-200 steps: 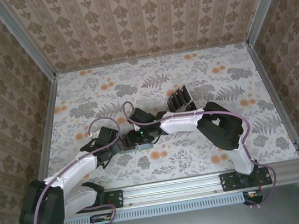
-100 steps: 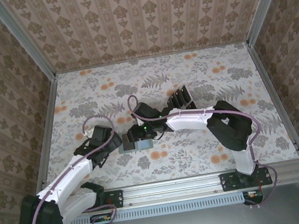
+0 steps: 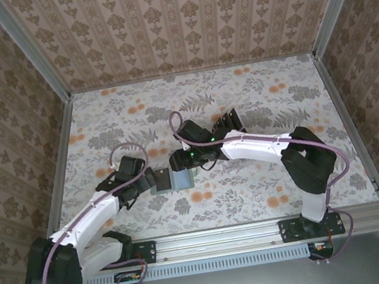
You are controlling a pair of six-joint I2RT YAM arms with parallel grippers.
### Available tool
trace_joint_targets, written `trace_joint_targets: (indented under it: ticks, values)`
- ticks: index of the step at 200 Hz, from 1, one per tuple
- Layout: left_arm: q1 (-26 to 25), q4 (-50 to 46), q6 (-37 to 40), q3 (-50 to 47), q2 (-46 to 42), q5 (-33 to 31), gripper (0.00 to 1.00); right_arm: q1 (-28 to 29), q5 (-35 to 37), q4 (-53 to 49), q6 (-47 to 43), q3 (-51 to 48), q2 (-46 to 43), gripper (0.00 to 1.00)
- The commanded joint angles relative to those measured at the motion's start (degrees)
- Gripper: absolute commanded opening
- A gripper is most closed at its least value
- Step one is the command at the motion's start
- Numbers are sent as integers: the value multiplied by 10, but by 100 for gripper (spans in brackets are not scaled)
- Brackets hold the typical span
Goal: Put the credit cards into the card holder
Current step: Flip over the card slot on the card holder.
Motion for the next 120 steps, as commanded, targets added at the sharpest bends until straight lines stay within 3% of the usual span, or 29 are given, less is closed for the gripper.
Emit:
trace_joint_targets:
  ticks: [1,120]
  values:
    - [4,-1,17,9,11,6,100,-2,-4,-27,-25,17,31,53]
    - [-13,5,6,-2,21,0,100,-4,-7,-55,-55,59,88,52]
